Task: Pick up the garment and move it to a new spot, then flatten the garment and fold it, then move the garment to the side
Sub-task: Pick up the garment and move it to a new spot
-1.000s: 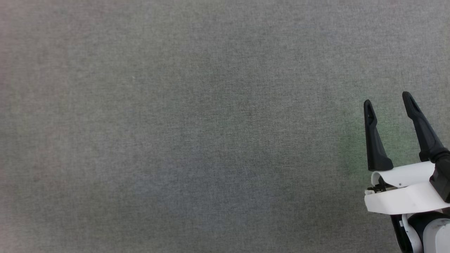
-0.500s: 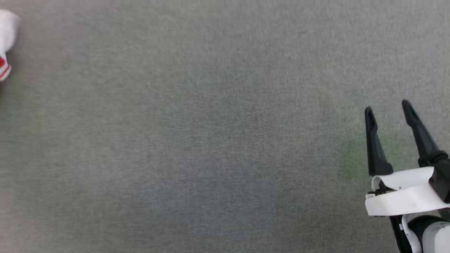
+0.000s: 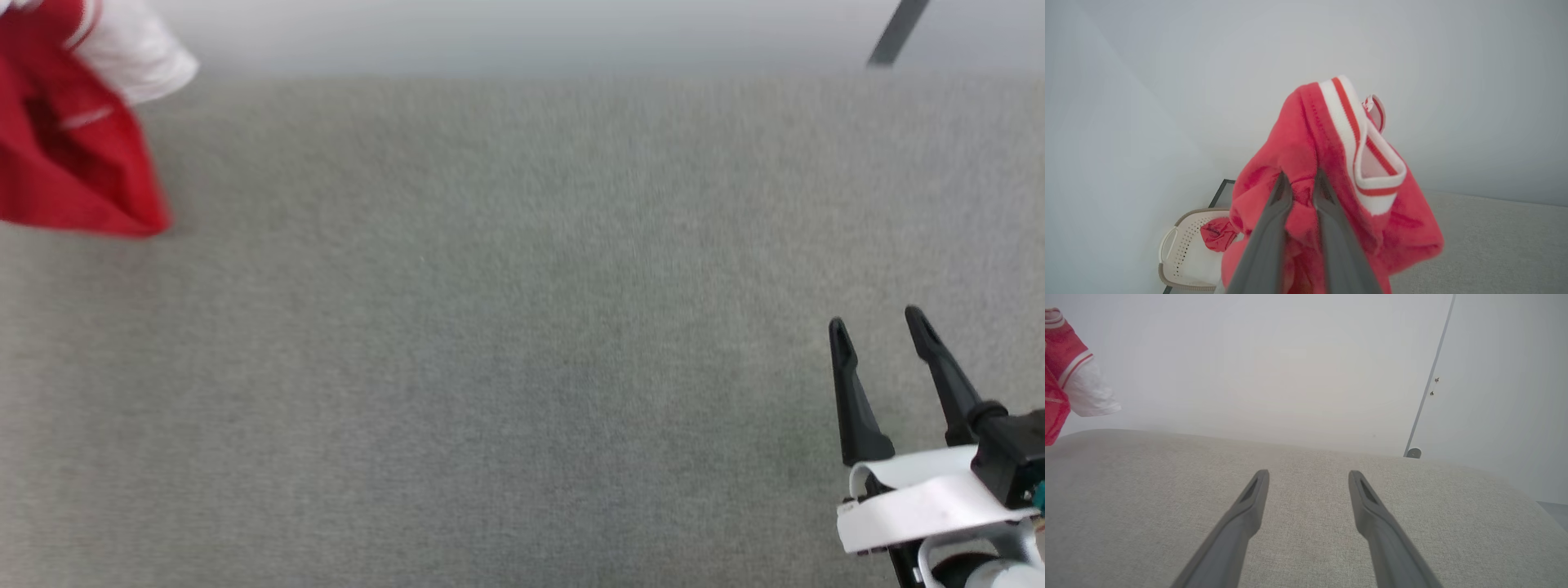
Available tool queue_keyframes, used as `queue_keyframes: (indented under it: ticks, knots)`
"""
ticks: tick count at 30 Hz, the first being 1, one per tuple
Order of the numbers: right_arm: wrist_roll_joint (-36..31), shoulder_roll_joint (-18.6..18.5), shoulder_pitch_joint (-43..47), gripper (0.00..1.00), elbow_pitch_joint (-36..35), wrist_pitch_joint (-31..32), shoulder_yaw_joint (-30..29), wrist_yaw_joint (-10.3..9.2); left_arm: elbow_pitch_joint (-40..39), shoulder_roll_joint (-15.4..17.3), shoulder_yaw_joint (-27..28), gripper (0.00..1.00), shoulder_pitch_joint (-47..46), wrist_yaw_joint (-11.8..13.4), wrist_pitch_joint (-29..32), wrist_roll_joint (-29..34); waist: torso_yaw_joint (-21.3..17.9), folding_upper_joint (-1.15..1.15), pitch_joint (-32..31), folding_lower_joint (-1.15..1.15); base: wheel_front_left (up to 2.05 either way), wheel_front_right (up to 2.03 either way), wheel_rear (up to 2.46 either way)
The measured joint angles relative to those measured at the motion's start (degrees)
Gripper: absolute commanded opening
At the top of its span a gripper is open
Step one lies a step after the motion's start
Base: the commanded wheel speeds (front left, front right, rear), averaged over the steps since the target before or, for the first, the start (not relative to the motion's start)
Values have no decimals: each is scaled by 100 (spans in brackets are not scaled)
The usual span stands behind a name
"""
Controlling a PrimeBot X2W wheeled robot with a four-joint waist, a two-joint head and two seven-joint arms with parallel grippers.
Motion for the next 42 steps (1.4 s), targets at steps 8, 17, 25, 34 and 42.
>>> queue_keyframes:
  ticks: [8,17,25,34,42]
  knots:
    - [149,2,321,100,47,-35,-134,0,112,-521,-377,0,-365,-179,-145,10,165,0,-785,0,0,0,0]
    - [187,1,549,100,-22,-40,-583,0,-653,-968,-1087,0,-84,-212,222,-859,227,0,-1427,0,0,0,0]
    - [156,0,661,100,-41,-59,-1118,0,-1949,-923,-1508,0,684,-212,677,-1684,-88,0,-1612,0,0,0,0]
    - [149,1,800,100,-36,-64,-1524,0,-3740,-1029,-1573,0,1866,123,1330,-2161,-529,0,-1697,0,0,0,0]
    - [232,2,851,100,133,-135,-1550,0,-5305,-1169,-1675,0,3093,753,1700,-2457,-915,0,-1654,0,0,0,0]
